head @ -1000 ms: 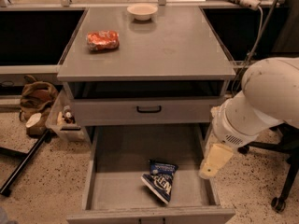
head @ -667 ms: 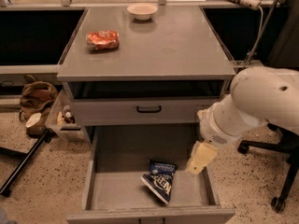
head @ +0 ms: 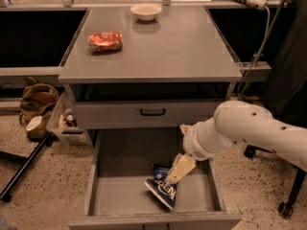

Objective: Pick blue chip bag from middle drawer and place on counter

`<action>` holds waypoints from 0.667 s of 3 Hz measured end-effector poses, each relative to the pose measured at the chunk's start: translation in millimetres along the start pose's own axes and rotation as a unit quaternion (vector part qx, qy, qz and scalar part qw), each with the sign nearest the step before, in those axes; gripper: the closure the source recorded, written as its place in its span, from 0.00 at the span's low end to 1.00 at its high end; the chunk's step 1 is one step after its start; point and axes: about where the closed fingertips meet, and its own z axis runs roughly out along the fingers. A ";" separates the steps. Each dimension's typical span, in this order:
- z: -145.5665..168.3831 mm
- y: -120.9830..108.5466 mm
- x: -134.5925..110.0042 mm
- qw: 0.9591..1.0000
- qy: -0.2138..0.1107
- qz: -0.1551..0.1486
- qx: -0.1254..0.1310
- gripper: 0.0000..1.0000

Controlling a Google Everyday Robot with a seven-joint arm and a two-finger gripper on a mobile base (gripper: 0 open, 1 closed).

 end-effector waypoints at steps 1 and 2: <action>37.4 12.1 14.1 0.999 -0.027 0.010 -0.012 0.00; 37.4 12.1 14.1 0.999 -0.027 0.010 -0.012 0.00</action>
Offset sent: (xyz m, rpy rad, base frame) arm -0.0048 0.0087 -0.0329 0.0518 0.0102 0.0025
